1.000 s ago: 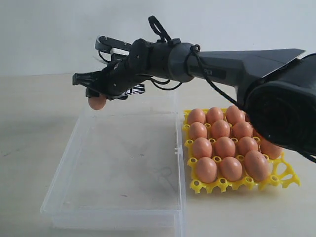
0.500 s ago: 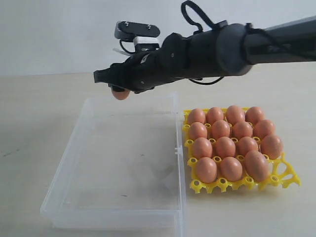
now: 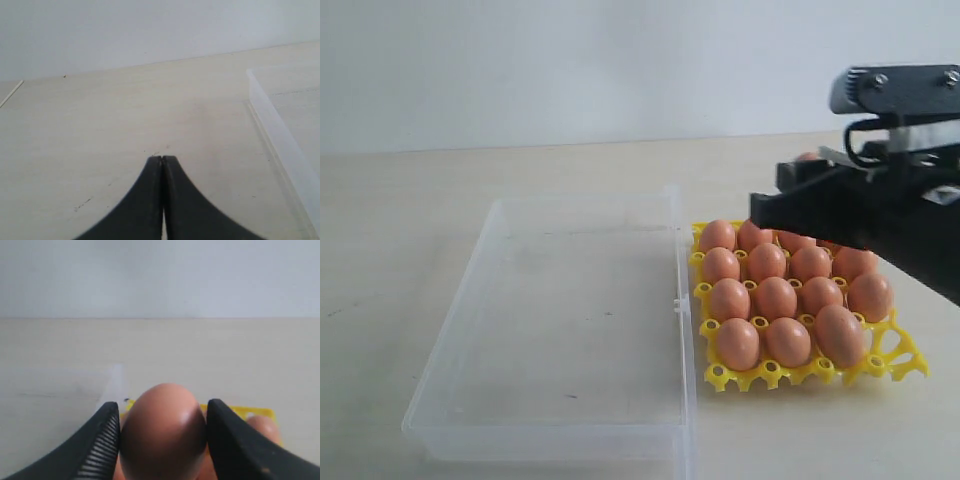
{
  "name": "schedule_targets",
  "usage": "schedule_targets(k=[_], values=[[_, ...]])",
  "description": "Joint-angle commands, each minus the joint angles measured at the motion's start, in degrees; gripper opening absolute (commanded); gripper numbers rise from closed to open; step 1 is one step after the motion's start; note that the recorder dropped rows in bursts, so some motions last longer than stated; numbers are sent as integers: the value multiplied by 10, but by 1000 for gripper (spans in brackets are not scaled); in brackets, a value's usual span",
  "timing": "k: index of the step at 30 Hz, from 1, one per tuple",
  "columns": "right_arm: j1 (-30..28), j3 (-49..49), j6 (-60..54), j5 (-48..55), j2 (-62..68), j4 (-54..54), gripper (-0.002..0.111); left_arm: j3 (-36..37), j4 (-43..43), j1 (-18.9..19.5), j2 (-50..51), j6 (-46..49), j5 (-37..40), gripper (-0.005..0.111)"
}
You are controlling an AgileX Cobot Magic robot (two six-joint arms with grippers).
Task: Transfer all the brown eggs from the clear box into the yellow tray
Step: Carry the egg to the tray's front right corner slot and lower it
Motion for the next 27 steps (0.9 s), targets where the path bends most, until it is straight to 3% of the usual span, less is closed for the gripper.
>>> schedule_targets(k=[1, 12, 27], values=[[-3, 71, -80, -61, -61, 109, 0, -2, 1, -1, 0, -2, -8, 0], [-25, 126, -97, -66, -66, 188, 0, -2, 1, -1, 0, -2, -8, 0], [-93, 108, -90, 37, -16, 174, 0, -2, 1, -1, 0, -2, -8, 0]])
